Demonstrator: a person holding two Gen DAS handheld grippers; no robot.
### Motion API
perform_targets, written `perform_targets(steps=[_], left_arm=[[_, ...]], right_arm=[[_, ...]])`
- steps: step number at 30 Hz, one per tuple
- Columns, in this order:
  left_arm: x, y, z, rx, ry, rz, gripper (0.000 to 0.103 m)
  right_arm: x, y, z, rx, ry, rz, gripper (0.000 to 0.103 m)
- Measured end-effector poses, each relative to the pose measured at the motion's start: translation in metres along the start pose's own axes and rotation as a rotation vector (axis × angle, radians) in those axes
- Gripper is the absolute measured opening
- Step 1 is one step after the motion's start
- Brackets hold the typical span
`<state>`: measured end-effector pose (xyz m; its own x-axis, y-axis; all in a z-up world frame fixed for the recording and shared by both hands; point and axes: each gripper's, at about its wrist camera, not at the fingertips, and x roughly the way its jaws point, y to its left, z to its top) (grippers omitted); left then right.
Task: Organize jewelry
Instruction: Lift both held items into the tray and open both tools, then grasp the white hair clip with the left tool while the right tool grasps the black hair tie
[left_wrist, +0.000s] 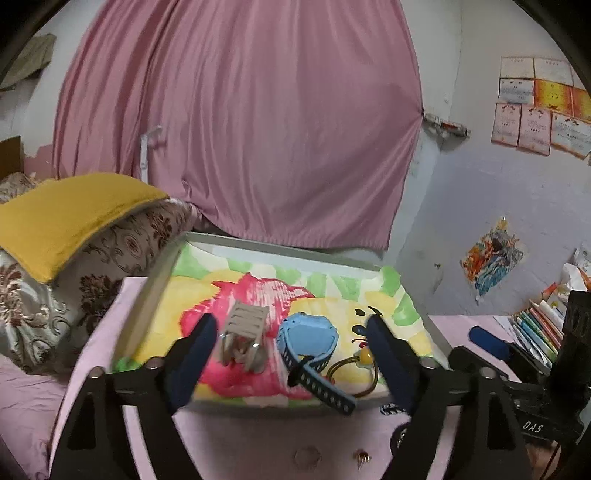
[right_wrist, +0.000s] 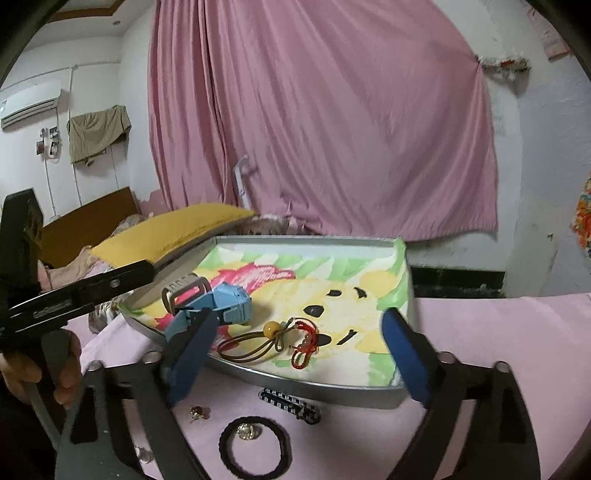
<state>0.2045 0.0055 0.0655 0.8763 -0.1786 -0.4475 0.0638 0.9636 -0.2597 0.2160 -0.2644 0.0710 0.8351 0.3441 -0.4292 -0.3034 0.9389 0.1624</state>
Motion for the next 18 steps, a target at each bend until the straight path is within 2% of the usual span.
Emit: perform_targets(steps=[2,4,12,18], left_arm=[[-0.012,0.002,-0.004,-0.002,-0.022,0.0,0.097],[-0.024,0.004,-0.009,0.004,-0.037,0.0,0.102],[-0.065,-0.003,-0.035,0.082,-0.051,-0.02,0.102],[-0.077,-0.007,-0.058,0.106,-0.018,-0.045,0.102]], right_arm=[[-0.014,0.002,-0.002,-0.015,-0.034,-0.017,0.099],[-0.026,0.004,-0.003,-0.034,-0.059,-0.032,0.1],[-0.066,0.018,-0.016,-0.148,-0.061,-0.07,0.101],[-0.079,0.019,-0.029,-0.186,-0.002,-0.066,0.101]])
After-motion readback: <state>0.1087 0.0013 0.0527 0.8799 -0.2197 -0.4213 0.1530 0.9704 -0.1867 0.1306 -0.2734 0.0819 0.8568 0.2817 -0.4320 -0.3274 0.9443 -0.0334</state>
